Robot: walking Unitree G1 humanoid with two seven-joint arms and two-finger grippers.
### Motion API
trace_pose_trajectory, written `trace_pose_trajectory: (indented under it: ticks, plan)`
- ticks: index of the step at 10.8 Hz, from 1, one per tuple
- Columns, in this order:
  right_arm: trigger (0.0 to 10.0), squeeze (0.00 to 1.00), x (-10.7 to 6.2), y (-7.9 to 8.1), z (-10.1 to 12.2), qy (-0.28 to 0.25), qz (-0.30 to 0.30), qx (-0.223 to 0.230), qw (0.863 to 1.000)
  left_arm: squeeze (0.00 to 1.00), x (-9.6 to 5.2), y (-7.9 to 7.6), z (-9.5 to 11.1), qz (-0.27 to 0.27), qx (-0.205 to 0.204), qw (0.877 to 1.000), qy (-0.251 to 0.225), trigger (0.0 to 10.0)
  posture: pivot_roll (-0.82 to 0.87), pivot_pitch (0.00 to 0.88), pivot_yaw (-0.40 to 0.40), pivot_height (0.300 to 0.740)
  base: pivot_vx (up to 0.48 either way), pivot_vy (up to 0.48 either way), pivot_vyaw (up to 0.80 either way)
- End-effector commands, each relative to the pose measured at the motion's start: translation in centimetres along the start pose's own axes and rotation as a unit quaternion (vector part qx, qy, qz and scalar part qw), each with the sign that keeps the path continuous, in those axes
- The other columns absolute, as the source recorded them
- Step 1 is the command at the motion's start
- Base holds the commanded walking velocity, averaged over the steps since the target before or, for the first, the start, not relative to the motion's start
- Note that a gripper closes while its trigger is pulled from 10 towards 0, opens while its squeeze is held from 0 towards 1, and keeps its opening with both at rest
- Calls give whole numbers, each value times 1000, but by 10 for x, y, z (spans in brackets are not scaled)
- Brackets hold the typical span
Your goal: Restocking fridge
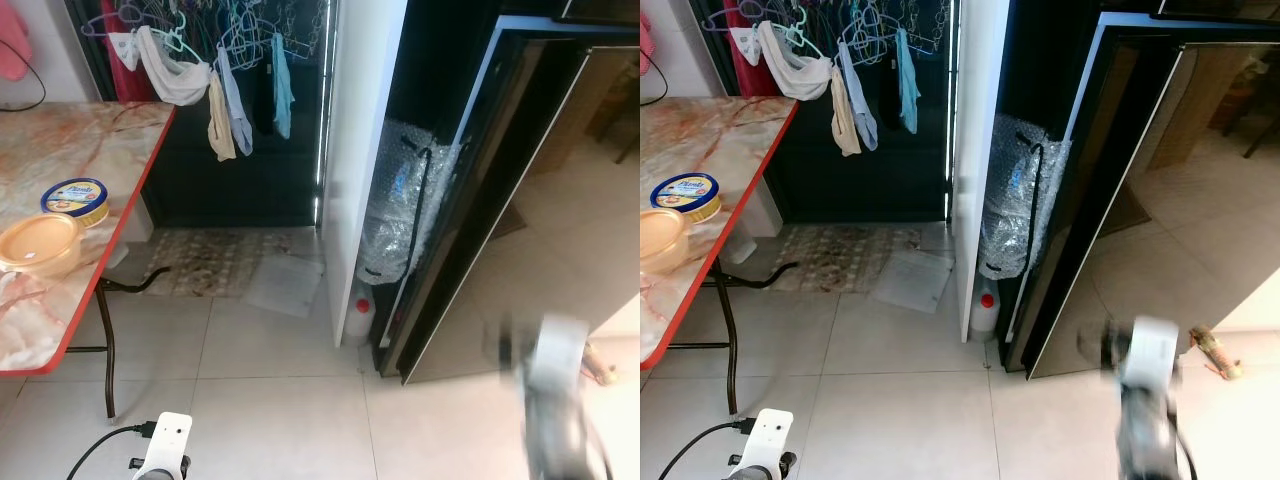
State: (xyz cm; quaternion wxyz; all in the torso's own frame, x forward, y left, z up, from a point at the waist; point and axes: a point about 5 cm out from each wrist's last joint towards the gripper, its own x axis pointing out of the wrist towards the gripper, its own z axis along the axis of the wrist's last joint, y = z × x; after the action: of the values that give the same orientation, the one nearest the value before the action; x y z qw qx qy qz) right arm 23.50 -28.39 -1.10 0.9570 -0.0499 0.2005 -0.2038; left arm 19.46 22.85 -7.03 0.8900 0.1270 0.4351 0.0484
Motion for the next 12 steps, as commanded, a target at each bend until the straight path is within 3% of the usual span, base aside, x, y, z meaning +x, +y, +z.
trace_pose_trajectory:
  ticks: [1, 3, 4, 5, 6, 8, 9, 12]
  plan:
    - [10000, 0, -12, -20, -29, 76, -29, -31, 996, 0, 0, -1, -1, 1, -7, 1000, 3, 10000, -15, 0, -58, 740, 0, 0, 0]
    - [10000, 0, -58, -49, -96, 234, -61, -83, 967, 0, 0, -1, -1, 0, -7, 1000, 4, 10000, -22, 0, -58, 740, 0, 0, 0]
    - [10000, 0, -83, -55, -122, 300, -68, -88, 948, 0, 0, -1, -1, -1, -7, 1000, 4, 10000, -25, 0, -54, 740, 0, 0, 0]
    - [10000, 0, -92, -51, -130, 316, -66, -75, 944, 0, 0, -1, -1, -1, -6, 1000, 4, 10000, -25, 0, -49, 740, 0, 0, 0]
    - [10000, 0, -99, -35, -139, 337, -34, -67, 939, 0, 0, 0, -1, -2, -6, 1000, 5, 10000, -24, 0, -42, 740, 0, 0, 0]
    - [10000, 0, -101, -15, -143, 359, 3, -78, 930, 0, 0, 1, -2, -3, -3, 1000, 5, 10000, -22, 0, -32, 740, 0, 0, 0]
    - [10000, 0, -93, -4, -136, 343, 17, -57, 937, 0, 0, 1, -3, -4, -4, 1000, 8, 10000, -19, 0, -26, 740, 0, 0, 0]
    - [10000, 0, -83, 8, -126, 323, 42, -34, 945, 0, -1, 1, -4, -12, -10, 1000, 10, 10000, -6, 0, -25, 740, 0, 0, 0]
